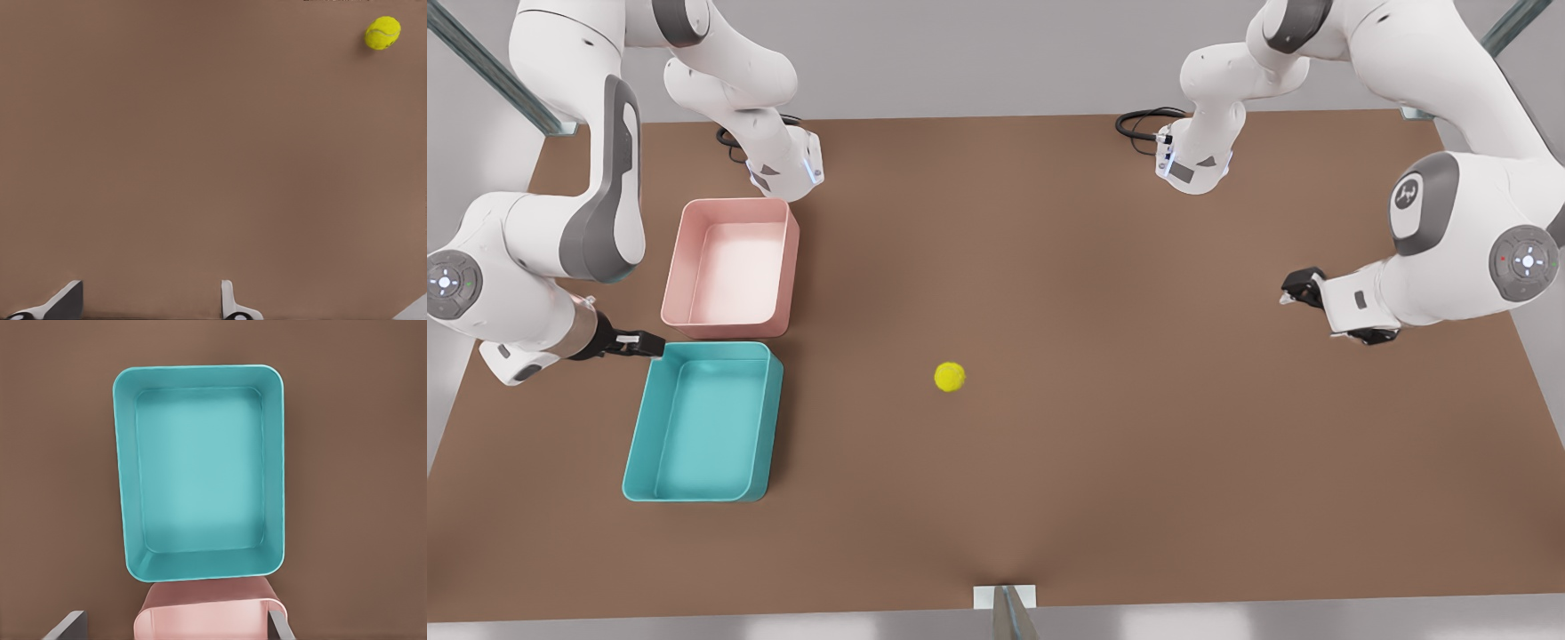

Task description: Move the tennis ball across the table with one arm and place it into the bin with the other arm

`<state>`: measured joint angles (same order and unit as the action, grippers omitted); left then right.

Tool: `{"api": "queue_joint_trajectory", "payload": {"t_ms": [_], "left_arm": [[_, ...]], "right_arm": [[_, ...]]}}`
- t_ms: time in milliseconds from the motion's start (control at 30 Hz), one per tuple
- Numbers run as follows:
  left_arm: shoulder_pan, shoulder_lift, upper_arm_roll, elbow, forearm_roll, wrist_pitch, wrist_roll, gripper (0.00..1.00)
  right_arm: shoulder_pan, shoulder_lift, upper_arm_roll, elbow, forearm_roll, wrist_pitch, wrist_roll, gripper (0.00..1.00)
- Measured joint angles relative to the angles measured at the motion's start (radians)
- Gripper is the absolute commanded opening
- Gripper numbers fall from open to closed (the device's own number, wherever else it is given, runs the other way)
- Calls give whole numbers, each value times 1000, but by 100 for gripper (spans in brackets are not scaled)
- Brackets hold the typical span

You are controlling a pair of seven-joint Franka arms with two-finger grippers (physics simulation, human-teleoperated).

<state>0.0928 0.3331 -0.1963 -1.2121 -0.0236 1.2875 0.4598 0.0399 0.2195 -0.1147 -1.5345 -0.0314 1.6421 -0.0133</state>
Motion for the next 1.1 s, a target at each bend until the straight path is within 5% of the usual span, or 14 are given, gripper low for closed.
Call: {"api": "queue_joint_trajectory", "payload": {"t_ms": [133, 267, 533, 1100], "left_arm": [[0, 8, -1, 0, -9, -19, -112, 100], [0, 14, -1, -2, -12, -29, -202, 100], [3, 23, -1, -2, -10, -36, -332, 100], [0, 30, 0, -28, -6, -13, -476, 100]], "right_arm": [[23, 47, 5, 28, 19, 9, 0, 100], [254, 305, 7, 242, 82, 68, 46, 100], [561, 505, 3, 264, 54, 314, 284, 100], [690, 521, 6, 44, 34, 606, 650, 100]]}}
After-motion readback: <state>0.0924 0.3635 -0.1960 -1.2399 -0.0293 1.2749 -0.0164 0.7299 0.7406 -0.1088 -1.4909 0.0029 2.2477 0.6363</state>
